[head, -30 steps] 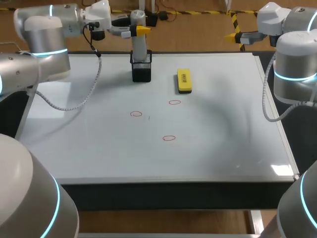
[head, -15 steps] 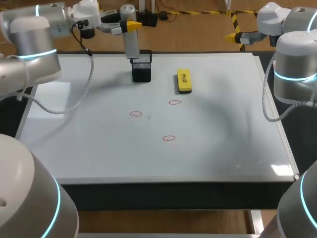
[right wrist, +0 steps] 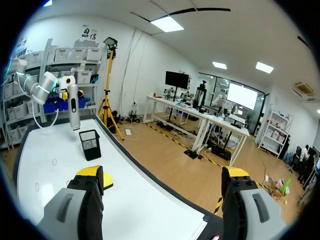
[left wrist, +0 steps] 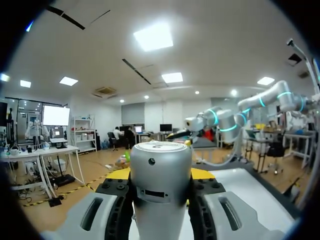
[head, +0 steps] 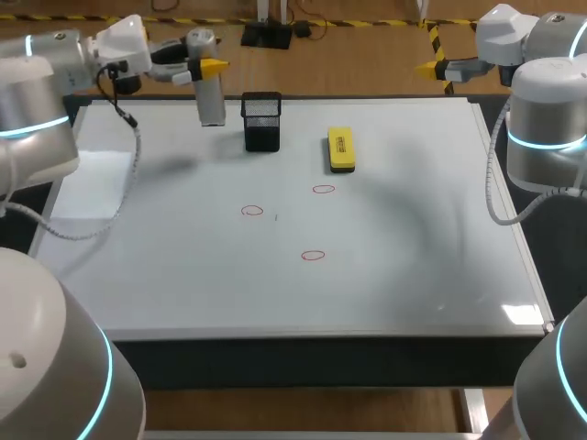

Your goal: Pick up the inspection probe, press it on each red-marked spot on the whiteboard one by one, put down the probe, pick up the eraser, and wipe off all the red marks.

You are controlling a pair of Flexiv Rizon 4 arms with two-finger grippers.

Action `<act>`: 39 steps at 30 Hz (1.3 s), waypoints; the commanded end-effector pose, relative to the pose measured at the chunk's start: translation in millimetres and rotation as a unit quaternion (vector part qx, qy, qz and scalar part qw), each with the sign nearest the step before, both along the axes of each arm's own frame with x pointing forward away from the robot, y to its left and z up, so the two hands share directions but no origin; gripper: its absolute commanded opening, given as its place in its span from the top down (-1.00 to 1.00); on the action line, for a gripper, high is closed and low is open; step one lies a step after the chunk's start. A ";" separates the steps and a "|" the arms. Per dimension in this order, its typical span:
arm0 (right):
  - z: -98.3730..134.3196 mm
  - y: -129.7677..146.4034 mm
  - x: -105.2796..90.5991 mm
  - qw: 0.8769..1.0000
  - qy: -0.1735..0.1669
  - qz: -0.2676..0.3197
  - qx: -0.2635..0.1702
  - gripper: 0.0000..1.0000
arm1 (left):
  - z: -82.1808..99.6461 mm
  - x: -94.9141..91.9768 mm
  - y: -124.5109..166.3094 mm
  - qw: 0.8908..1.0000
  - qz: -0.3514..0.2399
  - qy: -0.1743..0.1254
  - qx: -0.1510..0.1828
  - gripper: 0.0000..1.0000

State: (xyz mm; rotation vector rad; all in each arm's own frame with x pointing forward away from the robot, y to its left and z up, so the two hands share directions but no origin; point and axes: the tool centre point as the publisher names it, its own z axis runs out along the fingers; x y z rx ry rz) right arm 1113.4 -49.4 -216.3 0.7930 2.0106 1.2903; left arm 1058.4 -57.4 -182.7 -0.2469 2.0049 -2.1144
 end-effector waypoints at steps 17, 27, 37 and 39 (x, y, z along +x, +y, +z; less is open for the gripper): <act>0.2 -0.3 0.4 1.000 0.001 0.000 0.000 -1.00 | -42.0 -14.4 53.1 0.999 0.031 -0.003 0.007 1.00; 0.2 -0.3 0.4 1.000 0.001 0.000 0.000 -1.00 | -47.1 -8.7 64.4 0.999 0.038 0.000 0.011 1.00; 0.2 -0.3 0.4 1.000 0.001 0.000 0.000 -1.00 | -47.1 -8.7 64.4 0.999 0.038 0.000 0.011 1.00; 0.2 -0.3 0.4 1.000 0.001 0.000 0.000 -1.00 | -47.1 -8.7 64.4 0.999 0.038 0.000 0.011 1.00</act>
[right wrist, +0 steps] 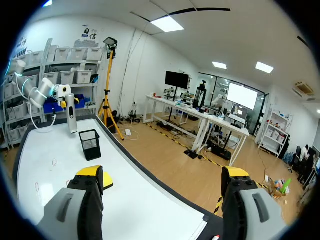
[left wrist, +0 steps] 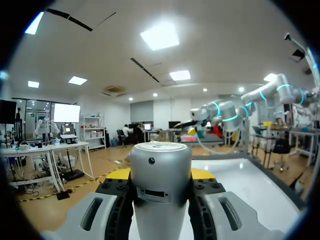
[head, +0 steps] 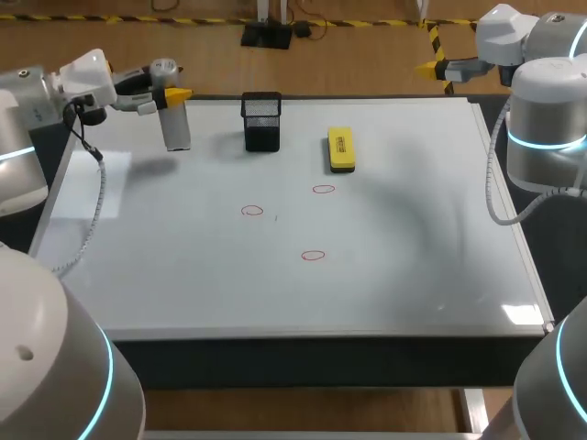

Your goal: Pick up the inspection probe, press it on each red-marked spot on the whiteboard one by one, put down the probe, pick up the eraser, and wipe off all the red marks.

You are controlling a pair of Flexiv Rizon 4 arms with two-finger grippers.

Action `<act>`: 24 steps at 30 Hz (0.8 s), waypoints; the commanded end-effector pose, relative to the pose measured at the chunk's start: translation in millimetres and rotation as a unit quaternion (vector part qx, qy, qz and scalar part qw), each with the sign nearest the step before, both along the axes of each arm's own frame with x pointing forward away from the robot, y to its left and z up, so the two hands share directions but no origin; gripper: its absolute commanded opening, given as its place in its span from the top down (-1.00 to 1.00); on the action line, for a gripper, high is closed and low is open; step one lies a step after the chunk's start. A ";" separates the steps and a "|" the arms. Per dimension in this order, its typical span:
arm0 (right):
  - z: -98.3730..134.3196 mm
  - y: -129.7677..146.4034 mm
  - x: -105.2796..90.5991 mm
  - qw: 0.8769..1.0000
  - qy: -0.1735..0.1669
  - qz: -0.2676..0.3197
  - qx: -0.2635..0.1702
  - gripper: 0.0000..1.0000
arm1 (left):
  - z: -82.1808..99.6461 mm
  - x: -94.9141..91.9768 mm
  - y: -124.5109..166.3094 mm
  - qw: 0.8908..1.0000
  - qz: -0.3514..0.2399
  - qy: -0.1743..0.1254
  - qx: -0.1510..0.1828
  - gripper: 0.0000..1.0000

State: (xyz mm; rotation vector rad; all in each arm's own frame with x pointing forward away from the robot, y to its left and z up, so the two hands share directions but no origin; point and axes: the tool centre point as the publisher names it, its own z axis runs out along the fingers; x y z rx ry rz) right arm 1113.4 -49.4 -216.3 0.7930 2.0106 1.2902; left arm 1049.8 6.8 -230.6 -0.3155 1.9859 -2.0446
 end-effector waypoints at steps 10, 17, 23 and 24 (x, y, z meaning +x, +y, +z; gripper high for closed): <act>0.2 -0.3 0.4 1.000 0.001 0.000 0.000 -1.00 | 0.8 0.0 0.3 1.000 0.000 -0.001 0.000 1.00; -8.3 16.1 7.3 0.999 0.006 0.051 -0.007 -1.00 | 0.8 0.0 0.3 1.000 0.000 -0.001 0.000 1.00; -15.7 33.8 13.7 0.992 0.025 0.115 -0.046 -1.00 | 0.8 0.0 0.3 1.000 0.000 -0.001 0.000 1.00; -17.3 35.4 14.6 0.990 0.030 0.126 -0.059 -1.00 | 0.8 0.0 0.3 1.000 0.000 -0.001 0.000 1.00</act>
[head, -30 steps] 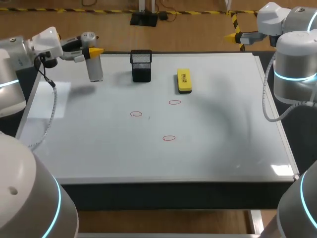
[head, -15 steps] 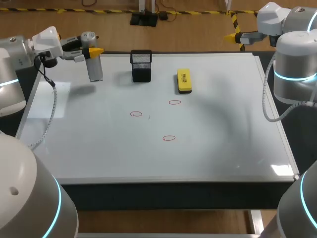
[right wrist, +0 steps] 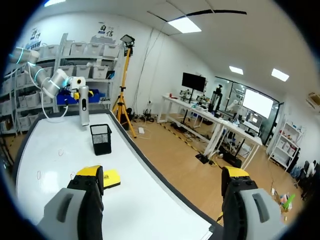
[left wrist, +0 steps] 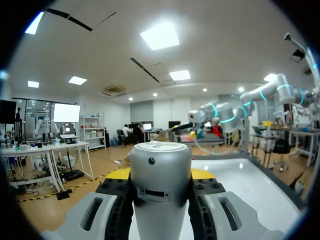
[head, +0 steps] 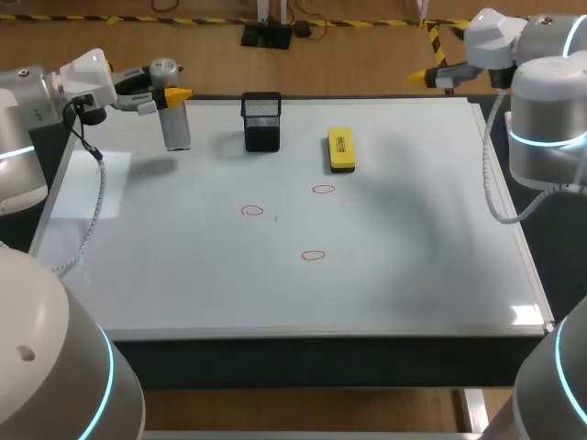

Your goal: Pick up the inspection probe, press it on each red-marked spot on the whiteboard one by one, put down the probe, pick up the eraser, and wipe off all the red marks.

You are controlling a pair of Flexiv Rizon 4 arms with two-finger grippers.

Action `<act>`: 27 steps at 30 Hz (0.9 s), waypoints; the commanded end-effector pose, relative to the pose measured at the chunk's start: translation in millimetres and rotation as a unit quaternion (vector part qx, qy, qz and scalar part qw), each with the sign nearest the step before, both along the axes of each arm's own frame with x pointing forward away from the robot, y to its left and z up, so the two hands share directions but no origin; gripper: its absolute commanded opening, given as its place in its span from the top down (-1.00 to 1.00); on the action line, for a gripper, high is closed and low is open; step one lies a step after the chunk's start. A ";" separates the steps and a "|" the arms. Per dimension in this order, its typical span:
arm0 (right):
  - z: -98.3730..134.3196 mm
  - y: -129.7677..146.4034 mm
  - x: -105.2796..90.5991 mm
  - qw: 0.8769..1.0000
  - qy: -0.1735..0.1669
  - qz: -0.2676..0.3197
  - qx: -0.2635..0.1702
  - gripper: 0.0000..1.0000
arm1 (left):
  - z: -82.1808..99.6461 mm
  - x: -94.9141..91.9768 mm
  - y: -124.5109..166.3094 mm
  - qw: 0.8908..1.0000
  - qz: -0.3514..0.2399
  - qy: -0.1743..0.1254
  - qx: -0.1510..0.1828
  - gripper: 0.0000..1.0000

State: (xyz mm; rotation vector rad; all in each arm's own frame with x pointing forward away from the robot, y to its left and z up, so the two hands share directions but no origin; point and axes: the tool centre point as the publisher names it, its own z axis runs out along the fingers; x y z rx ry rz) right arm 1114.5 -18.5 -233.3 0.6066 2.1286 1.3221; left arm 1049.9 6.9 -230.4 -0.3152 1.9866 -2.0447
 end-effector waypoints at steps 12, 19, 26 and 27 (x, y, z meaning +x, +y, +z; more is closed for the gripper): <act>-29.5 27.0 8.3 0.916 0.060 0.258 -0.301 -1.00 | 0.6 -0.2 0.2 1.000 0.000 -0.001 -0.001 1.00; -48.9 48.1 -1.4 0.834 0.030 0.362 -0.416 -1.00 | 0.6 -0.2 0.2 1.000 0.000 -0.001 -0.001 1.00; -74.4 61.6 -9.0 0.737 -0.008 0.435 -0.517 -1.00 | 0.6 -0.2 0.2 1.000 0.000 -0.001 -0.001 1.00; -77.5 63.2 -10.0 0.723 -0.019 0.443 -0.530 -1.00 | 0.6 -0.2 0.2 1.000 0.000 -0.001 -0.001 1.00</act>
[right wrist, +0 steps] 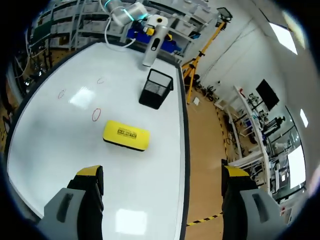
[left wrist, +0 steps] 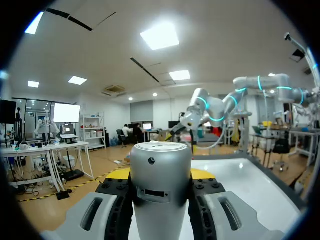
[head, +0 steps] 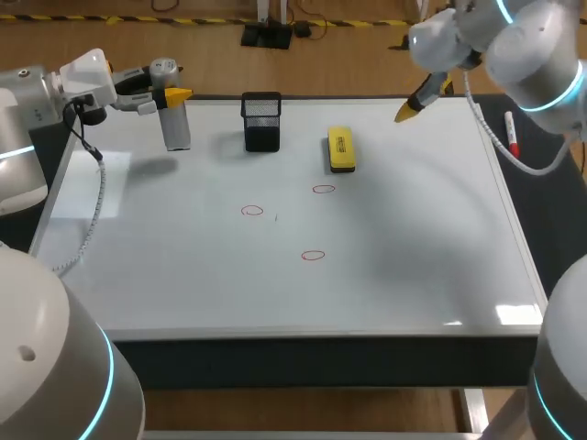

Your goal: Pick up the inspection probe, press it on each red-marked spot on the whiteboard one by one, put down the probe, pick up the eraser, and wipe off all the red marks.

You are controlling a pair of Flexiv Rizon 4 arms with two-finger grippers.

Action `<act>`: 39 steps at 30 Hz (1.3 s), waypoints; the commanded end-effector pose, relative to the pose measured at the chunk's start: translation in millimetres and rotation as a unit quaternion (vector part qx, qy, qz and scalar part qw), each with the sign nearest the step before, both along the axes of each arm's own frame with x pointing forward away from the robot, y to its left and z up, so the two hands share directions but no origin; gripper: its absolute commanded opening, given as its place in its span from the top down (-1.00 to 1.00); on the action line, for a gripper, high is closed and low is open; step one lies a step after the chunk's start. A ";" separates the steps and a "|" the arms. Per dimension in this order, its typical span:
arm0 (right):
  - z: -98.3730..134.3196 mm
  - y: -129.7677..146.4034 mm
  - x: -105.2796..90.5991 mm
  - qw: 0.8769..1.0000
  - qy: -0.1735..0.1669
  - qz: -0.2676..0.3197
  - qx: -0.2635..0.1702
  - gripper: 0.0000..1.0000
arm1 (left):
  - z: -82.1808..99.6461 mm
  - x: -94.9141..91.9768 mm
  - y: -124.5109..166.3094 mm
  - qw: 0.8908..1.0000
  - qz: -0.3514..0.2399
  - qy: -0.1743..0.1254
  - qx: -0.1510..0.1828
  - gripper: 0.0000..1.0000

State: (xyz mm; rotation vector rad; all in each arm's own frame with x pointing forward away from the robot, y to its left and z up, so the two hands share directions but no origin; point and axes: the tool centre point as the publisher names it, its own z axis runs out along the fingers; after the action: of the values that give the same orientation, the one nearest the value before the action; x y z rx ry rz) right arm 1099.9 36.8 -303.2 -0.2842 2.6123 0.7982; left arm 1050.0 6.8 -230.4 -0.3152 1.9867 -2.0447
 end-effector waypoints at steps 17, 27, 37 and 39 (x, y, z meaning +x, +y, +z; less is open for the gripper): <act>-36.8 40.4 -22.5 0.842 -0.128 0.407 -0.329 -1.00 | 0.6 -0.3 0.3 1.000 0.000 -0.001 -0.001 1.00; -36.8 40.4 -22.5 0.842 -0.128 0.407 -0.329 -1.00 | 0.6 -0.3 0.3 1.000 0.000 -0.001 -0.001 1.00; -36.8 40.4 -22.5 0.842 -0.128 0.407 -0.329 -1.00 | 0.6 -0.3 0.3 1.000 0.000 -0.001 -0.001 1.00; -43.3 44.3 -20.9 0.832 -0.114 0.436 -0.323 -1.00 | 0.6 -0.3 0.3 1.000 0.000 -0.001 -0.001 1.00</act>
State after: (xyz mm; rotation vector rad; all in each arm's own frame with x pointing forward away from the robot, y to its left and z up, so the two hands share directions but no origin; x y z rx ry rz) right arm 1076.4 76.8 -343.6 -1.6360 2.3402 0.0199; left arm 1050.0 6.8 -230.4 -0.3153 1.9865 -2.0448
